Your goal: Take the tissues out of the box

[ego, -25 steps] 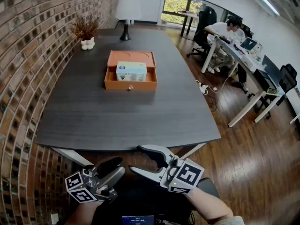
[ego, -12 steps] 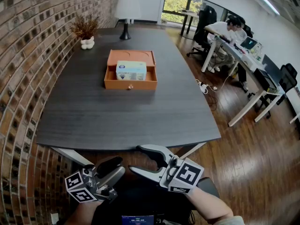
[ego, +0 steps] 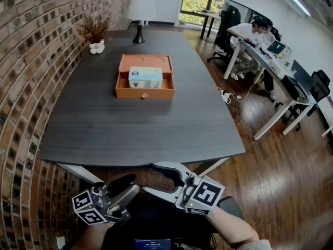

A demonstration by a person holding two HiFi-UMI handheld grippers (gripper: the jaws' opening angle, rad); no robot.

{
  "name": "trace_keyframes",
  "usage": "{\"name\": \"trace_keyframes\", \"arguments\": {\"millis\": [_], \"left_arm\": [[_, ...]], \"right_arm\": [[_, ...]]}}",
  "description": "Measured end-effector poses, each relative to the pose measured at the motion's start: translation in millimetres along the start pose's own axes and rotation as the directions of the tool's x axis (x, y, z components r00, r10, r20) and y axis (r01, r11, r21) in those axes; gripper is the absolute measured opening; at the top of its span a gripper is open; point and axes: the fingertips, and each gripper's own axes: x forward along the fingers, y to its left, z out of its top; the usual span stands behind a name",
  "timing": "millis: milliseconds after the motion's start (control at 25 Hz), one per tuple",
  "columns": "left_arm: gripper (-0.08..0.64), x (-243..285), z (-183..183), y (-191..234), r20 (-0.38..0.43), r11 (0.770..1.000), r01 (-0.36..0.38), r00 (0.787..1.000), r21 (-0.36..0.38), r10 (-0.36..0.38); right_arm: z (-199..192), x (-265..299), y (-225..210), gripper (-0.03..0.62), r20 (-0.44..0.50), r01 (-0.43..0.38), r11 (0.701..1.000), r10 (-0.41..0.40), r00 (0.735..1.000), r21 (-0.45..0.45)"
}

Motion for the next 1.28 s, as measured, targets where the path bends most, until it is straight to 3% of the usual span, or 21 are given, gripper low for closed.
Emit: {"name": "trace_keyframes", "arguments": {"millis": [1280], "left_arm": [[0.133,-0.3,-4.6,1.5,-0.012,1.000,-0.003,1.000,-0.017,0.002]], "right_arm": [[-3.5,0.5,2.5,0.255,-0.027,-0.001,0.999,0.000,1.000,-0.034]]}}
